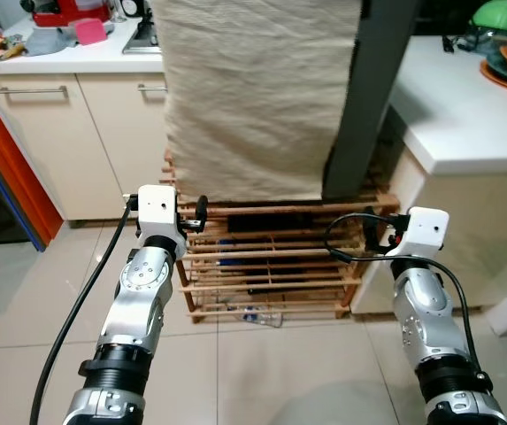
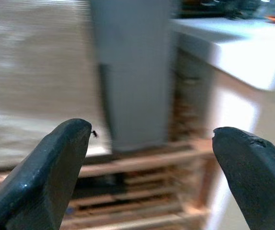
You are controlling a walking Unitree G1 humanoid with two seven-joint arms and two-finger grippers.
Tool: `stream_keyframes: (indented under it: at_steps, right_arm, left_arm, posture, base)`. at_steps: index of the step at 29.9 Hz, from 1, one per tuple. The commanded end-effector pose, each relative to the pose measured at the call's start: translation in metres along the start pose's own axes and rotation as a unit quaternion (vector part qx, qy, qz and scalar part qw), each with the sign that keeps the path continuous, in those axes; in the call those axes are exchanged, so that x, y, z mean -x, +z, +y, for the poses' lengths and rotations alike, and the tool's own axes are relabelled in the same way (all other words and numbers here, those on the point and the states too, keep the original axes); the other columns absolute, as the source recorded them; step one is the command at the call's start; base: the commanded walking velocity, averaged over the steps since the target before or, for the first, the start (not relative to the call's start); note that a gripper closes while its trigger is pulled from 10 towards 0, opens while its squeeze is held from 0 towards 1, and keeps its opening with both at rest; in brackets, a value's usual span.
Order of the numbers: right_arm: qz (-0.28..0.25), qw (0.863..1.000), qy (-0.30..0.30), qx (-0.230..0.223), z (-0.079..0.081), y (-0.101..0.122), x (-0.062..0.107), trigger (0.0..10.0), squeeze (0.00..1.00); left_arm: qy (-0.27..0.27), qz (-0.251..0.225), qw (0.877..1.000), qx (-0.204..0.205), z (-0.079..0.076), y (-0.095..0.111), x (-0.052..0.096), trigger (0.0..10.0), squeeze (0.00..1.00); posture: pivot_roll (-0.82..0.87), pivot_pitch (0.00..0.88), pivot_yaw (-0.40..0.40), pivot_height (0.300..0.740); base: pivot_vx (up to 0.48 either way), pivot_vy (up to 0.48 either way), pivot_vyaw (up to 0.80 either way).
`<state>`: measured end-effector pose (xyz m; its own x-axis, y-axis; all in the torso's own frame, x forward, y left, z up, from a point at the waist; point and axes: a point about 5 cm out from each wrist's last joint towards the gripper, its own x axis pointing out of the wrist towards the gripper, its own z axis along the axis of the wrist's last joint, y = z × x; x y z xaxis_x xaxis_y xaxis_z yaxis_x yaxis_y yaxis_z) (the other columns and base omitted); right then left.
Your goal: Restocking fridge
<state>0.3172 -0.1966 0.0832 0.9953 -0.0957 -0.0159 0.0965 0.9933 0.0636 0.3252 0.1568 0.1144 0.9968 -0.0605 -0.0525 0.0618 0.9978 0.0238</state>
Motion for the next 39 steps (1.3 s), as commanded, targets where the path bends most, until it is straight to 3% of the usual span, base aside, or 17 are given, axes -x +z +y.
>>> stream_keyframes:
  at_steps: [1, 5, 8, 19, 39]
  right_arm:
    - [-0.004, 1.0, 0.019, -0.007, 0.011, 0.002, -0.001, 10.0, 0.0]
    - [-0.004, 1.0, 0.028, -0.01, 0.015, 0.001, 0.001, 10.0, 0.0]
    - [-0.006, 1.0, 0.028, -0.011, 0.014, 0.0, 0.003, 10.0, 0.0]
    - [-0.004, 1.0, 0.0, 0.009, -0.009, -0.004, 0.011, 10.0, 0.0]
    - [0.0, 1.0, 0.006, 0.006, -0.003, -0.006, 0.011, 10.0, 0.0]
  left_arm:
    - [-0.011, -0.017, 1.0, 0.014, 0.004, 0.007, 0.0, 10.0, 0.0]
    - [-0.047, -0.052, 0.996, 0.056, -0.003, 0.02, 0.002, 10.0, 0.0]
    - [-0.046, -0.053, 0.996, 0.059, -0.003, 0.022, 0.002, 10.0, 0.0]
    - [-0.048, -0.036, 0.997, 0.055, -0.002, 0.014, 0.006, 10.0, 0.0]
    - [-0.059, -0.052, 0.996, 0.032, -0.006, 0.019, 0.01, 10.0, 0.0]
  posture:
    - [-0.06, 0.0, 0.024, 0.74]
    - [-0.06, 0.0, 0.028, 0.74]
    - [-0.05, 0.0, 0.027, 0.74]
    - [-0.06, 0.0, 0.013, 0.74]
    - [-0.05, 0.0, 0.006, 0.74]
  base:
    - [0.0, 0.48, 0.0]
    - [0.0, 0.475, -0.79]
    - [0.0, 0.455, -0.77]
    - [0.0, 0.467, -0.77]
    - [0.0, 0.48, -0.77]
